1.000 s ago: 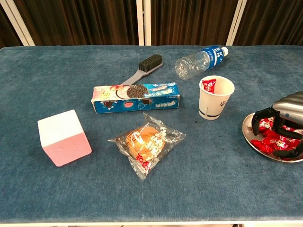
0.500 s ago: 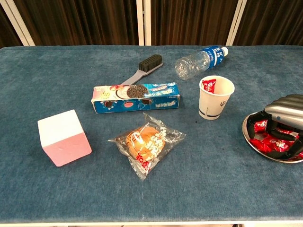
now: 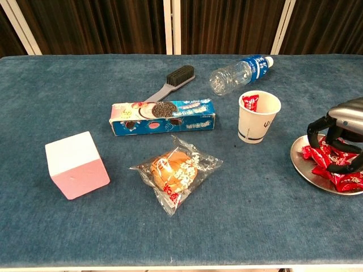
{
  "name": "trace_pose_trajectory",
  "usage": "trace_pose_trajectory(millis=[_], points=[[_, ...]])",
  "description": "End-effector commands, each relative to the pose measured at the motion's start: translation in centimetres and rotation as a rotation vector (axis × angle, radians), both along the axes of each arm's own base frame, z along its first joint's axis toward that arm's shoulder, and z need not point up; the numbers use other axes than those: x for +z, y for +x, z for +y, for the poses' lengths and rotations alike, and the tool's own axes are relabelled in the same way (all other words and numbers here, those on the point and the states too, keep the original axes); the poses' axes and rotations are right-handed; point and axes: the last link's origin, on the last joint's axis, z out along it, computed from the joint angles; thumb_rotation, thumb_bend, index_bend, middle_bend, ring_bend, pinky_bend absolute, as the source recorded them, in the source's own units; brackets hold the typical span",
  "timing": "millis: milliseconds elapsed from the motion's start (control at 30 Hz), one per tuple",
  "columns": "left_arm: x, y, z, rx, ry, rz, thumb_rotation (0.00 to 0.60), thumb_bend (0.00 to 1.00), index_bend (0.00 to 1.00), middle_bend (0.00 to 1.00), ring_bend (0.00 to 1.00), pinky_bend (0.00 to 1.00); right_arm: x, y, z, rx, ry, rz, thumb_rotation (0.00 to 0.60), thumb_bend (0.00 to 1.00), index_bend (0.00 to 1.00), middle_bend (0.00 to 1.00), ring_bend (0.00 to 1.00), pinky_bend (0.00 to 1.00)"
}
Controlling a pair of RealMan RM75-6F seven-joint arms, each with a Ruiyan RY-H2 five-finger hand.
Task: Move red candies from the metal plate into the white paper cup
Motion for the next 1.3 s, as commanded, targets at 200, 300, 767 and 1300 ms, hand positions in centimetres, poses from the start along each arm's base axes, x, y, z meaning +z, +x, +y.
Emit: trace_pose_trajectory(millis=[200, 300, 767, 1300], points=[[0.0, 0.1, 0.1, -0.003, -0.001, -0.002, 0.600, 0.02, 0.09, 0.09, 0.00, 0.00, 2.6, 3.6, -3.2, -0.001, -0.119, -0.157, 0.600, 0.50, 0.63, 0.94, 1.00, 1.00], [0.1, 0.1, 0.0, -0.001, 0.003, 0.000, 0.600, 0.02, 0.09, 0.09, 0.00, 0.00, 2.3, 5.3, -5.1, 0.001, -0.123, -0.172, 0.600, 0.50, 0.63, 0.94, 1.00, 1.00], [0.0, -0.3, -0.1, 0.019, 0.000, 0.003, 0.600, 0.02, 0.09, 0.09, 0.00, 0.00, -1.2, 8.9, -8.2, -0.001, -0.058, -0.155, 0.600, 0.50, 0.56, 0.94, 1.00, 1.00], [0.0, -0.4, 0.1, 0.016, 0.000, 0.004, 0.600, 0.02, 0.09, 0.09, 0.00, 0.00, 1.3, 7.3, -6.4, 0.000, -0.125, -0.177, 0.600, 0.50, 0.43, 0.94, 1.00, 1.00]])
